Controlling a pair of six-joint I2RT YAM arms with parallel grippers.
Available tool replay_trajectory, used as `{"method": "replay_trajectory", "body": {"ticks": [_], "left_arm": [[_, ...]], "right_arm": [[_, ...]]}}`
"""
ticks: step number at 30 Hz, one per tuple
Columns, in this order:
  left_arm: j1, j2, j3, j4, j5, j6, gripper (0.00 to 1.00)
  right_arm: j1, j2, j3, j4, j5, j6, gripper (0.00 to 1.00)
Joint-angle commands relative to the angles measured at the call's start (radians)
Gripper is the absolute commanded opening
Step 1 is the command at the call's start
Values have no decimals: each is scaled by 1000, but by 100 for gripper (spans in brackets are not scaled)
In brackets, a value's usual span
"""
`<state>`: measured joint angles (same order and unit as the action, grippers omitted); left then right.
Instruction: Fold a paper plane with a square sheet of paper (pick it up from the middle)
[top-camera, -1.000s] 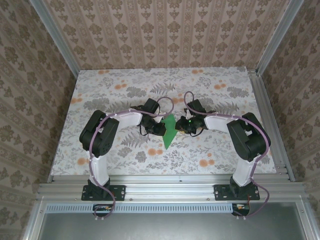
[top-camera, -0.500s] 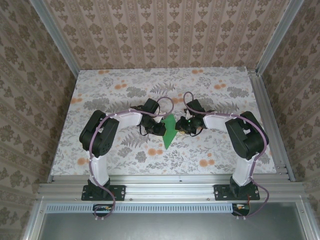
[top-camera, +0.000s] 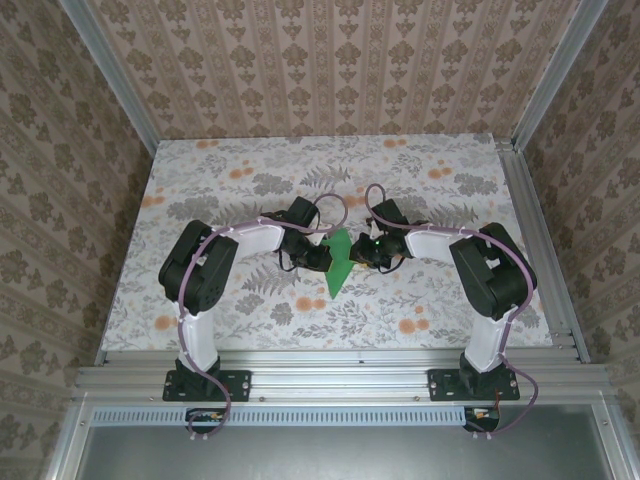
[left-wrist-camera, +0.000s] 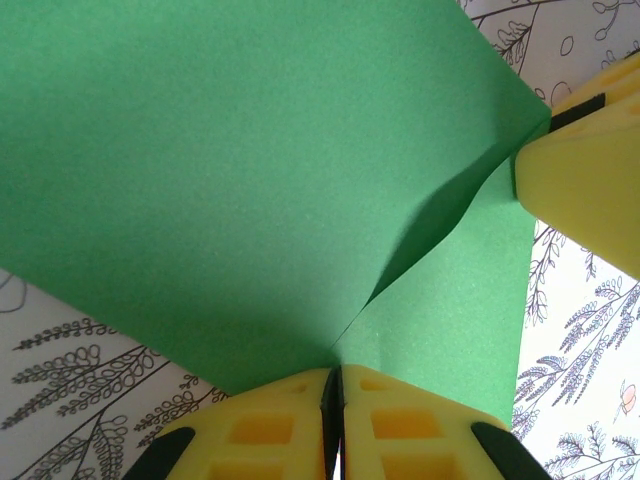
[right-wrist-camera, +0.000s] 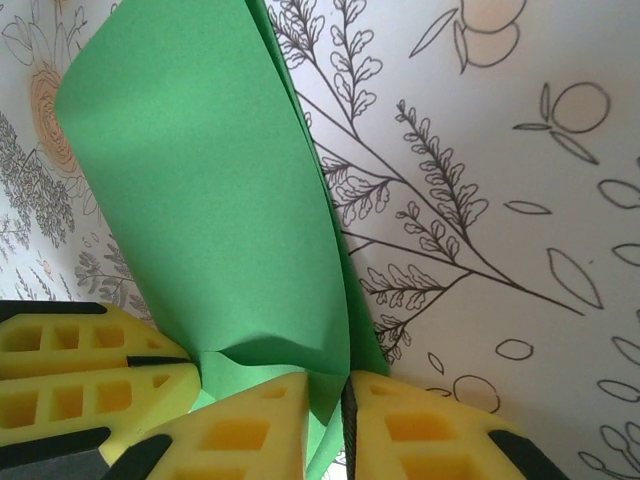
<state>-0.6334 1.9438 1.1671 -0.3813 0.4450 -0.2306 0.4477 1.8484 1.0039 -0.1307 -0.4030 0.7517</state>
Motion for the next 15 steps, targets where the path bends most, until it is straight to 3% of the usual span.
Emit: {"method": "replay_trajectory", "body": {"ticks": [1,15], "left_arm": [[-3,100,-73,-97,-129,32,12],[-2,101,-69,-105,-126,36,12]], "right_arm": [[16,-32,16,-4,8,1,18],[72,-36,68,-94,95,-39,11]]}}
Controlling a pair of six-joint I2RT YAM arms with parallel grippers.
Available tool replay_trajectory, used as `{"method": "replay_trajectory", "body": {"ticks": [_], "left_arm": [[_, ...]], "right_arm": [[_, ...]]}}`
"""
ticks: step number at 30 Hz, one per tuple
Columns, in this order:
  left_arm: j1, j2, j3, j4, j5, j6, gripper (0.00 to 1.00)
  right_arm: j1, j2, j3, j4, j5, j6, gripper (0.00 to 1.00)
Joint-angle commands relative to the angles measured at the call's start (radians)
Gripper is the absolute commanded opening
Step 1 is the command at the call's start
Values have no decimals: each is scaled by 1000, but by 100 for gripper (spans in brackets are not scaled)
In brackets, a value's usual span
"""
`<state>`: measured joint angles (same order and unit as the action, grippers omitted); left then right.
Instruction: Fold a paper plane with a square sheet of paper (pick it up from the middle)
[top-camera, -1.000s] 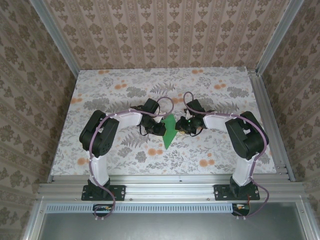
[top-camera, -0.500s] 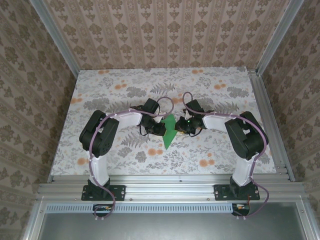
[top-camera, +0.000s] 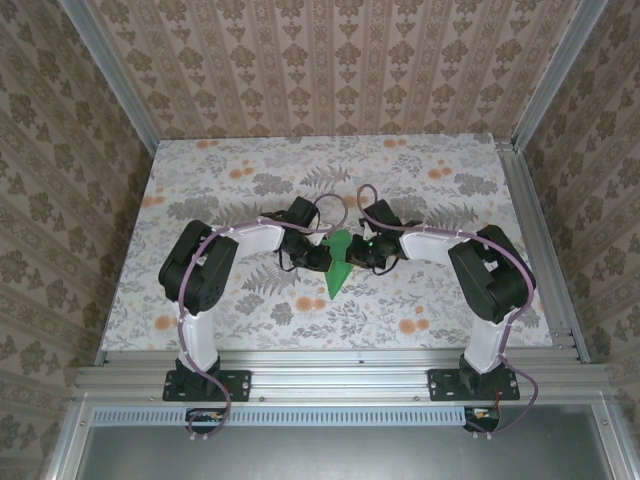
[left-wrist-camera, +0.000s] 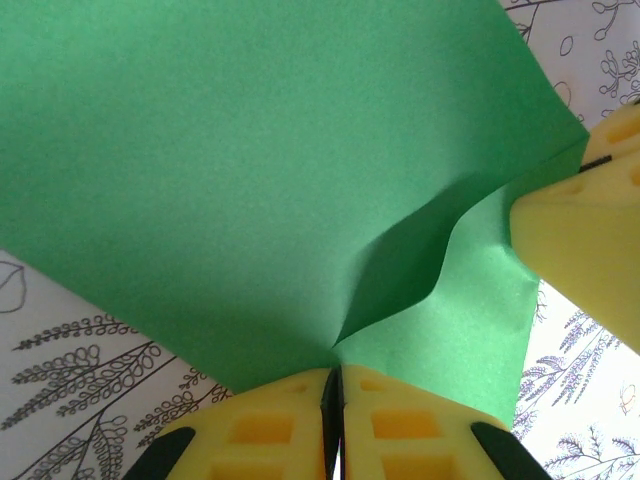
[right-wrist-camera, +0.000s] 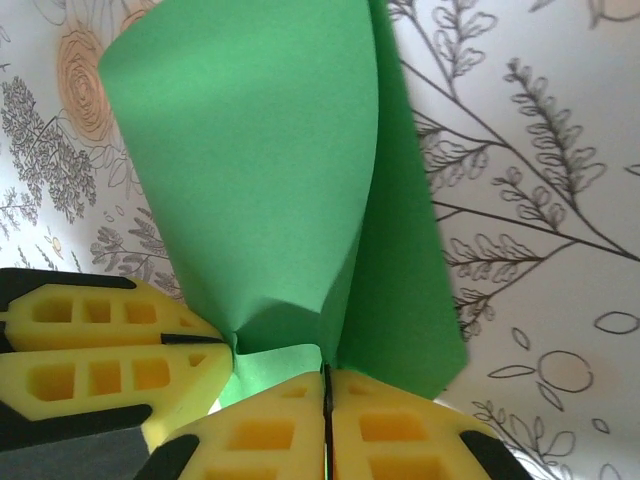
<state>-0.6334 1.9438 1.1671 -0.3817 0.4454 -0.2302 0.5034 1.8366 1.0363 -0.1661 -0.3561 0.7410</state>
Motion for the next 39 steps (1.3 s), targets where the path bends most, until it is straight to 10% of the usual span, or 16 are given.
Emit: {"method": "replay_trajectory", "body": {"ticks": [1,29,39], "left_arm": [[-2,99,-69,-105,-128,35,12],[1,104,-77,-102,-122,40,12],[1,102,-75,-105,-120,40,12]], "right_arm": [[17,-23,35,-56,47,-26,11],[25,-98,-206,347,-141,203,31],[44,-76,-156,194,-54,118,20]]}}
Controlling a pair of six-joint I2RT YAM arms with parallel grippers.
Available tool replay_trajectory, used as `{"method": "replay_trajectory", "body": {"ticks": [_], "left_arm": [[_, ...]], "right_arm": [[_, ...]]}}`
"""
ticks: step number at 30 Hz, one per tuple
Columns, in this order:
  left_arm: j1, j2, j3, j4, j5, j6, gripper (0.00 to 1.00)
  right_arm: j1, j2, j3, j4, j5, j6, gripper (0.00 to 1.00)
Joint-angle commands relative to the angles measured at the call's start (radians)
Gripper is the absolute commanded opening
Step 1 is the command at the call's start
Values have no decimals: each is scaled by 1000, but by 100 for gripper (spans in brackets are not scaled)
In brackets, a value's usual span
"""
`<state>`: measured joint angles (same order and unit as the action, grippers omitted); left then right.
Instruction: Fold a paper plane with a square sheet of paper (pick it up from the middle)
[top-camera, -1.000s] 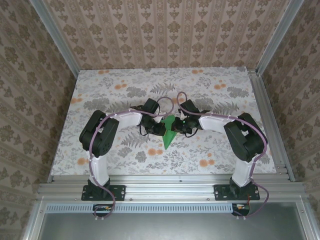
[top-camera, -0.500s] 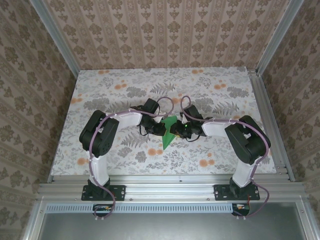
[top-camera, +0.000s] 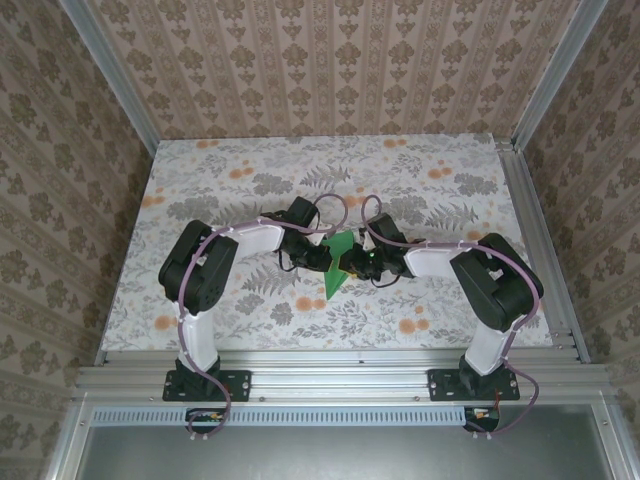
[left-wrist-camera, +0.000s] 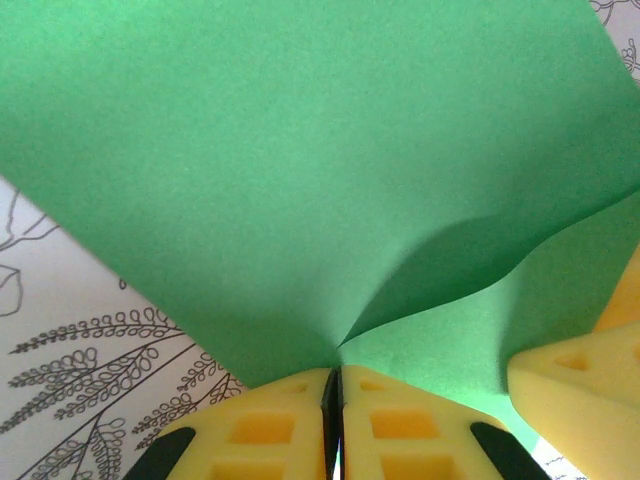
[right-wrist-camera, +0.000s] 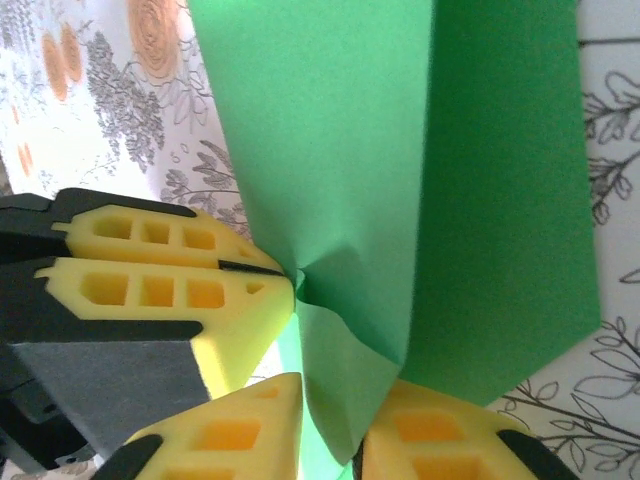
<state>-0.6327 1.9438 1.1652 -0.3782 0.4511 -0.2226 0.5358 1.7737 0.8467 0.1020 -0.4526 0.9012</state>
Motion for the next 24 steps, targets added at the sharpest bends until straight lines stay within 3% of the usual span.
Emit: {"method": "replay_trajectory", "body": {"ticks": [1,13,19,24], "left_arm": [[1,102,-73,-110,-124,33,11],[1,102,-71,-110,-121,33,11],[1,101,-71,-108,-118,32,11],[1,99,-75,-107,-117,34,11]], "right_arm": [[13,-11,44,-91,54,-52,18],[35,16,123,-266,147,-117,7],[41,20,144,-232,115,-101,8],[43,-3,153,-243,120,-105,15]]}}
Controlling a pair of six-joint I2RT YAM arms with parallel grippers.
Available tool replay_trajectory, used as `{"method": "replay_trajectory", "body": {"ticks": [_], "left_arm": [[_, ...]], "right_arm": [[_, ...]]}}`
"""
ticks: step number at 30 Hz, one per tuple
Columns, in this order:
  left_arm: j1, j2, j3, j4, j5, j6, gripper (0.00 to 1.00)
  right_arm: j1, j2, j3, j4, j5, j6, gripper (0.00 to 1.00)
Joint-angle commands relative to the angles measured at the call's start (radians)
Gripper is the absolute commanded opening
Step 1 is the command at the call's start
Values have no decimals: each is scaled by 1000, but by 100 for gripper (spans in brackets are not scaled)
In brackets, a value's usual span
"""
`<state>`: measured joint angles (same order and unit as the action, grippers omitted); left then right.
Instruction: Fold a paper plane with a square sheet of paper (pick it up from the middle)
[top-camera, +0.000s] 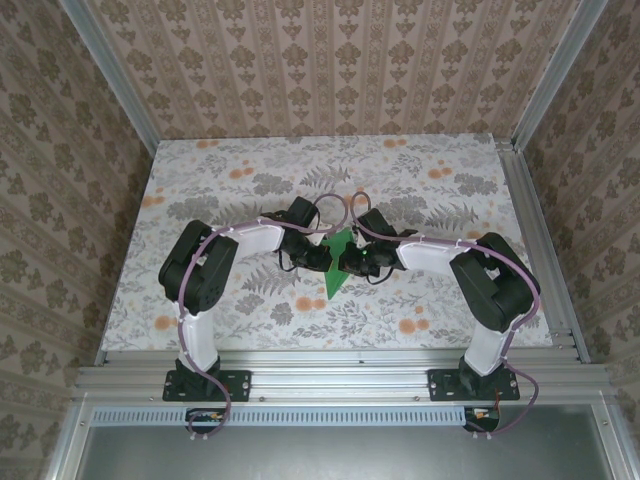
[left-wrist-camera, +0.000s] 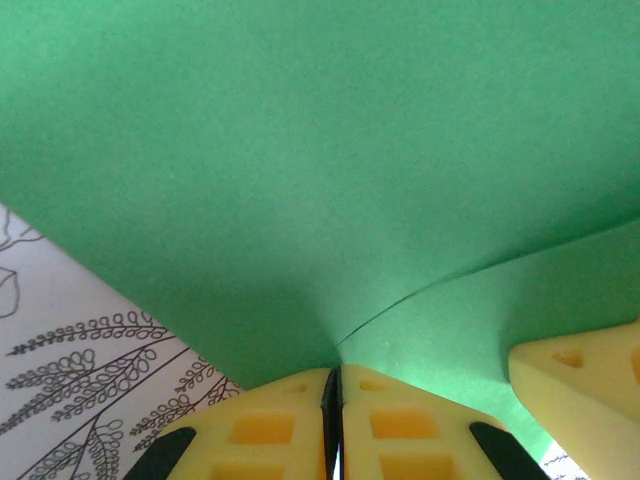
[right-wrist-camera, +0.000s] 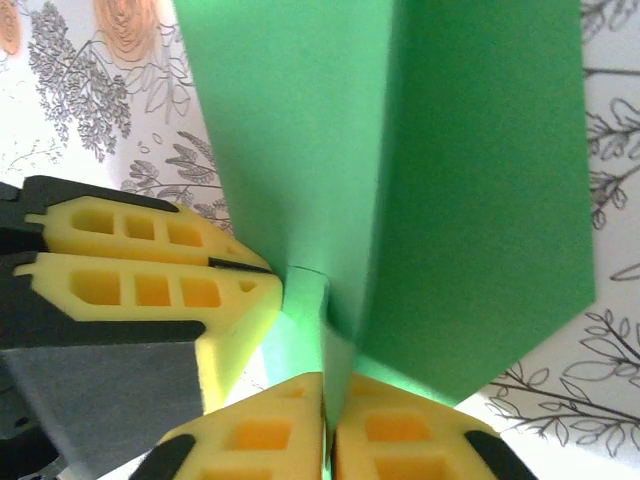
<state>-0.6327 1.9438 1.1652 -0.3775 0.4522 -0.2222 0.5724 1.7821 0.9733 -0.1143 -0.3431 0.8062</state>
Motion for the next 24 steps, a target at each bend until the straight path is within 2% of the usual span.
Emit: {"method": "replay_trajectory", "body": {"ticks": [1,15,24], "left_arm": [[1,99,-76,-106,-118,33,11],[1,96,-74,-110,-112,34,11],[1,94,-74,-106,-103,34,11]], "right_arm": [[6,-19,24,-33,14,-10,15],[-3,-60,13,-62,24,-20,17],[0,-34,23,-34,-5,-10,9]]}}
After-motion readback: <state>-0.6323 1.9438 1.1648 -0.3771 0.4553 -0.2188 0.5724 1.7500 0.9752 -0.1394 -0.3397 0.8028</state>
